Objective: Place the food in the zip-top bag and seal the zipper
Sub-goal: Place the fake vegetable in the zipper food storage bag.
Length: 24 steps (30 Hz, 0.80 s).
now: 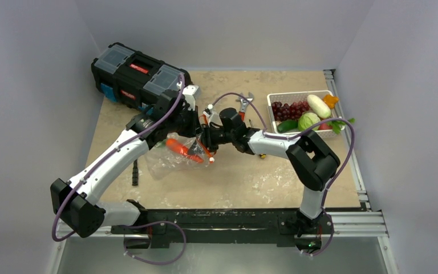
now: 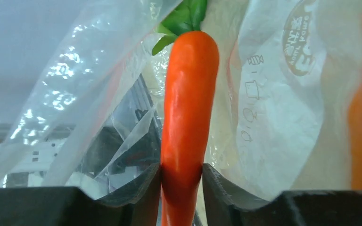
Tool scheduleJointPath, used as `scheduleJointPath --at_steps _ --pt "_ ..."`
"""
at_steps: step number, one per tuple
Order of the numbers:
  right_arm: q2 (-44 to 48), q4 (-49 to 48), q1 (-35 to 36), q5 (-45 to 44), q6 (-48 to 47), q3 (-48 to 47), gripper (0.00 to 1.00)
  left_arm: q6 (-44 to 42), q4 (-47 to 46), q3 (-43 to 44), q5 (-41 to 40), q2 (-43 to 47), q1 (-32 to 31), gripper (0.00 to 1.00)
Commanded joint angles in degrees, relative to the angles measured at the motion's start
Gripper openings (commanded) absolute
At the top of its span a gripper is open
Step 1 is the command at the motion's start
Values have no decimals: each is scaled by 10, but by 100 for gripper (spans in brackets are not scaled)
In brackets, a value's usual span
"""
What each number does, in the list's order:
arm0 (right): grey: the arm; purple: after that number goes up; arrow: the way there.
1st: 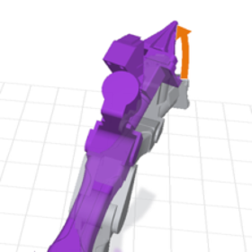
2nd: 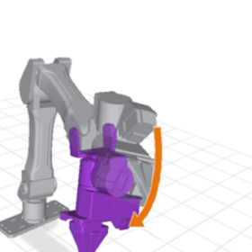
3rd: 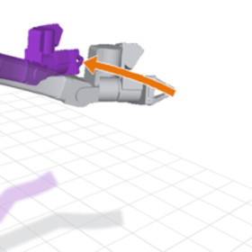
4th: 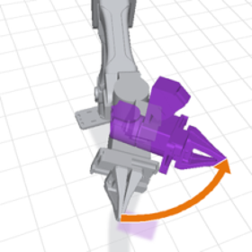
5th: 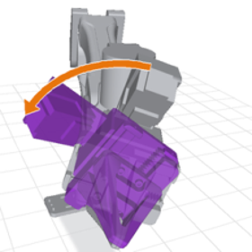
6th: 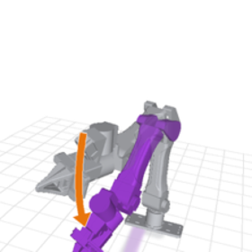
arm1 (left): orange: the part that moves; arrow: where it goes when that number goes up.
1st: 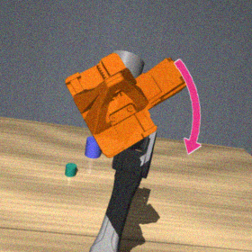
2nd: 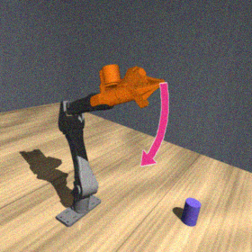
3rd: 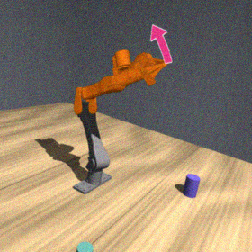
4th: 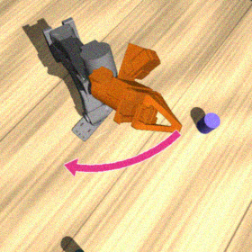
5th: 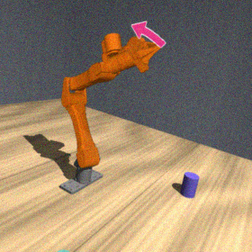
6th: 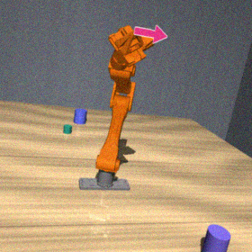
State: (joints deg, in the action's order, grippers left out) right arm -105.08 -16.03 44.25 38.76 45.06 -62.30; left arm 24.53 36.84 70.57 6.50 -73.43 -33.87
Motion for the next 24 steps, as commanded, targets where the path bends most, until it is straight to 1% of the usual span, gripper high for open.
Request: scheduleJointPath --at_steps 1,7,9,10,11,13,14,16,17,18,19,20,22,24 --pt "-1 -90 6 36 26 0 28 7 -33 -1 11 6 0 0" --pt "3 -101 8 42 39 7 9 6 -33 -2 6 5 0 0" --pt "12 -110 8 28 55 16 0 8 -32 -2 3 6 0 0" --pt "25 -118 8 5 76 28 0 9 -32 -2 -1 7 0 0" --pt "43 -137 8 -37 105 54 0 12 -34 -5 -3 9 -1 0" --pt "85 -210 13 -124 170 116 0 17 -42 -11 -4 14 0 0" --pt "100 -228 18 -162 186 133 0 20 -46 -15 -1 16 0 0" --pt "111 -227 33 -218 188 127 0 26 -55 -21 7 21 0 0" --pt "107 -223 42 -221 179 118 0 29 -61 -23 20 22 0 0" --pt "94 -206 49 -193 163 84 0 29 -69 -28 26 25 0 0" --pt "78 -170 51 -159 143 52 3 30 -70 -30 21 28 0 0" --pt "70 -103 51 -143 117 26 9 29 -70 -32 16 32 -1 0" --pt "89 -3 51 -142 63 13 31 27 -73 -33 18 39 0 0" --pt "114 72 44 -142 10 15 44 29 -80 -37 21 46 0 0"
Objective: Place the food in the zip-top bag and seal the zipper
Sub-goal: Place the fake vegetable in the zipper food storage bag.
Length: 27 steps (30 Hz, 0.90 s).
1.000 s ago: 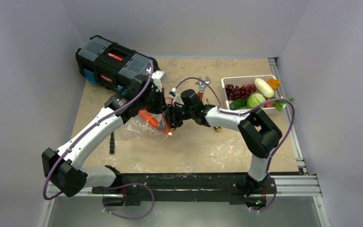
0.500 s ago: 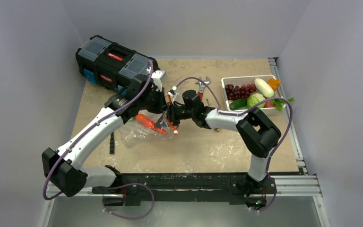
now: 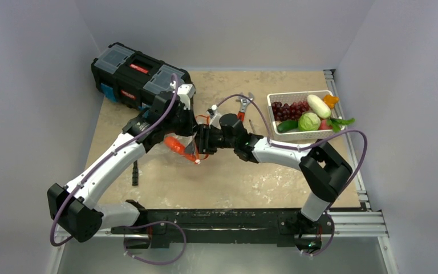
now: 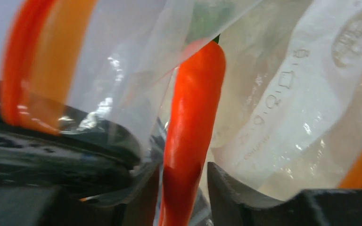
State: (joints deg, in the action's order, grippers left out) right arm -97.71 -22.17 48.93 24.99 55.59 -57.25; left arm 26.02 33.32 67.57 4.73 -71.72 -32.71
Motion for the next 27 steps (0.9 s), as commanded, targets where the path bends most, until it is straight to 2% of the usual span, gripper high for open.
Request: scheduleJointPath --at_steps 1,4,8,14,17,20,21,24,27 --pt "53 172 -8 -5 -112 -36 50 15 -44 -6 40 30 -11 0" --pt "78 265 -19 3 -158 -44 55 17 -42 -5 37 30 -12 0" --pt "119 397 -23 -55 -219 -84 59 18 -38 -4 33 27 -11 0" --pt "182 501 -45 -133 -240 -120 65 19 -37 -3 29 24 -10 0" --pt "205 506 -60 -138 -230 -121 65 19 -37 -3 32 22 -11 0" --pt "244 465 -63 -134 -213 -107 65 19 -37 -3 36 18 -11 0" --pt "251 456 -63 -145 -205 -109 65 19 -37 -2 40 17 -11 0" --pt "263 523 -74 -259 -147 -123 68 18 -35 0 38 18 -11 0" --pt "267 522 -95 -259 -106 -96 68 17 -34 1 37 23 -11 0"
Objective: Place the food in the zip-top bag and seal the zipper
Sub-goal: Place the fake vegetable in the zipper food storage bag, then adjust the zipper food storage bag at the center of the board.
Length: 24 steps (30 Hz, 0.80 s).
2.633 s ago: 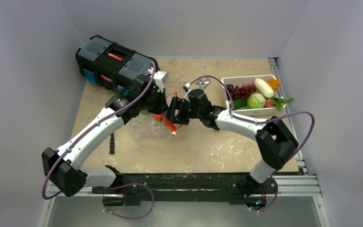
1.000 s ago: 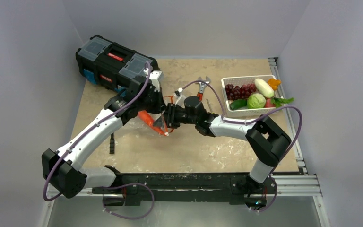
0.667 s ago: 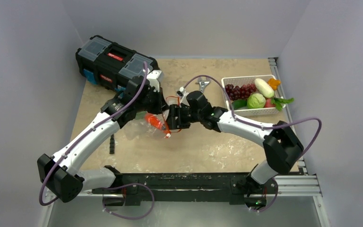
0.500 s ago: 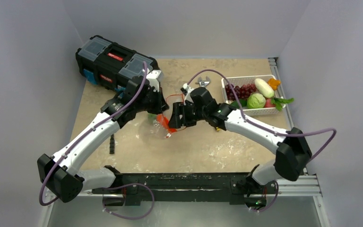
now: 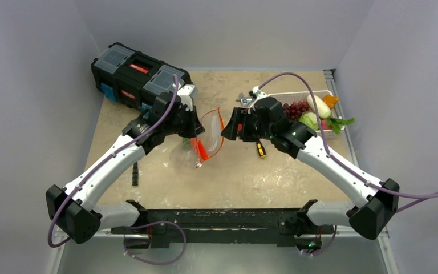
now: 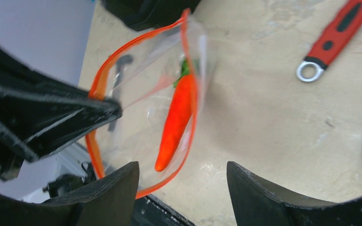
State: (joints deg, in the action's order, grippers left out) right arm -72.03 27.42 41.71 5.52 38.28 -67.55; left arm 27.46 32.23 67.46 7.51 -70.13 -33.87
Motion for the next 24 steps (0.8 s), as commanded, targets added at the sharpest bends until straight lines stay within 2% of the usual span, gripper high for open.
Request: scheduleJointPath --at_steps 1,4,8,10,13,16,19,21,24 --pt "10 10 -24 -58 72 19 67 2 -23 1 11 10 1 0" --pt "-2 -42 -11 -18 102 53 65 2 -23 2 12 11 1 0" --pt "-39 -98 19 -14 102 55 61 4 -24 3 20 14 1 0" --pt "-62 -120 28 -13 97 50 55 4 -18 6 24 18 0 0" --pt "-86 -128 41 -20 73 22 37 28 -3 8 27 33 0 0" --pt "-74 -111 45 -44 39 -19 1 93 53 37 28 32 0 0" --pt "-45 -52 51 -66 0 -74 0 160 138 89 35 49 0 0" --pt "-36 -7 50 -50 -11 -106 0 218 122 71 47 92 1 0" --pt "-42 25 54 11 -2 -116 0 320 68 -3 62 147 0 0"
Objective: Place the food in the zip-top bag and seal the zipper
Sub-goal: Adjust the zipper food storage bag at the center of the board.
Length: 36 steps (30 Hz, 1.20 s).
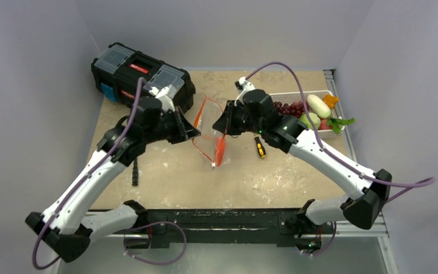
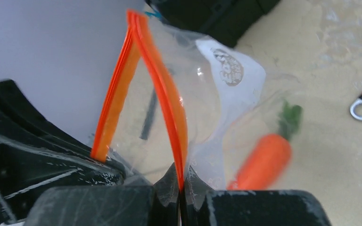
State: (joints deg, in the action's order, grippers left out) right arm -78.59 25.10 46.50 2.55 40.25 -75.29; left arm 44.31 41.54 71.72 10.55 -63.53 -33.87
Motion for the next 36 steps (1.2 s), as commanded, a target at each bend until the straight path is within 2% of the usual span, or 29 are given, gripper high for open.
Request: scheduleJointPath --at_steps 1,4,7,11,17,22,24,25,27,30,32,34,36 --pt "29 33 15 47 -15 -20 0 173 -41 -70 35 91 -1 0" --pt "43 -33 19 44 0 64 0 196 -66 -133 28 93 -1 0" --pt "32 -60 19 42 -27 106 0 168 -47 -133 10 68 -3 0" --pt "19 -21 20 26 -84 51 0 125 28 -76 -4 50 -3 0" --pt "63 0 23 43 -95 -9 0 141 41 -44 -13 127 -6 0" --pt "88 -59 23 48 -64 53 0 144 30 -85 -25 135 -5 0" --pt "74 -90 23 60 -69 79 0 129 14 -107 -30 115 -1 0" --pt "60 -88 23 47 -81 79 0 123 42 -96 -36 94 1 0" --pt "31 -53 23 23 -136 48 0 114 83 -58 -37 65 1 0" --pt "10 2 23 15 -169 -1 0 142 6 -82 2 102 -1 0" --pt "9 35 24 9 -189 -34 0 145 -25 -93 -2 122 1 0" --pt "18 41 24 -11 -200 -50 0 124 26 -46 -48 96 5 0" --pt "8 80 24 -44 -222 -103 0 111 80 14 -29 59 13 0"
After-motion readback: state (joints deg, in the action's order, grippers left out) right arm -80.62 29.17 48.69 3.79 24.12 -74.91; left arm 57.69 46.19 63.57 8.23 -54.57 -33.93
